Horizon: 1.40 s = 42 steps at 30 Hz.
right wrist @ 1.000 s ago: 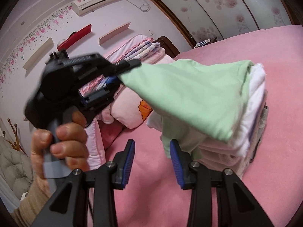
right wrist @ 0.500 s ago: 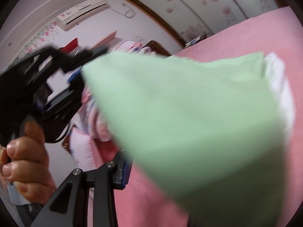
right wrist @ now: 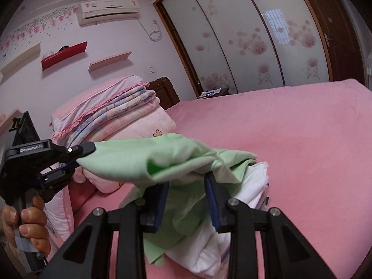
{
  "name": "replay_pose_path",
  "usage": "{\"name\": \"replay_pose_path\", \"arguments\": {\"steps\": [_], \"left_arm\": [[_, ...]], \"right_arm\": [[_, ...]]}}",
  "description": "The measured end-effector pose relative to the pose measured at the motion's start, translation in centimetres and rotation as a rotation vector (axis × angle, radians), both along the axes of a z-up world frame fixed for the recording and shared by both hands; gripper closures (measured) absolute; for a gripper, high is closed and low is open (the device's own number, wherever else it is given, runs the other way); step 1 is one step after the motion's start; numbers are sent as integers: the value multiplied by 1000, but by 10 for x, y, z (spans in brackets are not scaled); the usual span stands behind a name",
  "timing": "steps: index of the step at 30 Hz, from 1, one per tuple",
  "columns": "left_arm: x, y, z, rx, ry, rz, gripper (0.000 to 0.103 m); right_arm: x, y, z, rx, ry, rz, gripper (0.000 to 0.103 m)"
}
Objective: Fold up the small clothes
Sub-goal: 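Lay the shirt on the stack with the left gripper and adjust it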
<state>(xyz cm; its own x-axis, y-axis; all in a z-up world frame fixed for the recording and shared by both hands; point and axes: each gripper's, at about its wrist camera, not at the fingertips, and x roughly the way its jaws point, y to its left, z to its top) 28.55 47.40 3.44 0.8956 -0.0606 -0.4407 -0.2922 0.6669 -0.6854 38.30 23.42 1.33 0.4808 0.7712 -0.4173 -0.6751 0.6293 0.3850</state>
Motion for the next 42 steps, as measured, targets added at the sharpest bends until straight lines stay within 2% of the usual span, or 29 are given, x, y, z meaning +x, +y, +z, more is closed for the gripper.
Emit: {"name": "replay_pose_path", "arguments": {"steps": [2, 5, 11, 17, 20, 23, 30, 31, 32, 36, 38, 42], "left_arm": [[-11, 3, -17, -30, 29, -4, 96], [-28, 8, -39, -26, 67, 10, 96], [-38, 17, -105, -73, 215, 41, 96], [-29, 3, -133, -33, 302, 28, 96], [-24, 0, -147, -44, 352, 28, 96], [-27, 0, -149, -64, 345, 38, 96], [-37, -1, -121, -60, 236, 9, 96], [-37, -1, -119, -64, 225, 7, 96], [-39, 0, -119, -65, 219, 5, 96], [-37, -7, -113, -63, 204, -6, 95], [-33, -13, -111, -38, 206, -16, 95], [-24, -16, -115, -13, 240, -13, 93]], "right_arm": [[-8, -9, -3, 0, 5, 20, 71], [-24, -18, -12, -20, 8, 55, 70], [-47, -28, -22, -81, -6, 97, 70], [-48, -30, -23, -92, -5, 95, 70], [-47, -25, -26, -109, -4, 100, 70], [-49, -14, -29, -122, 1, 114, 70], [-46, 13, -48, -142, 98, 146, 70], [-45, 14, -51, -131, 117, 160, 74], [-45, 13, -54, -123, 125, 167, 98], [-60, 9, -60, -139, 100, 163, 99], [-64, 8, -65, -150, 102, 166, 99], [-65, 10, -84, -185, 121, 157, 99]]}}
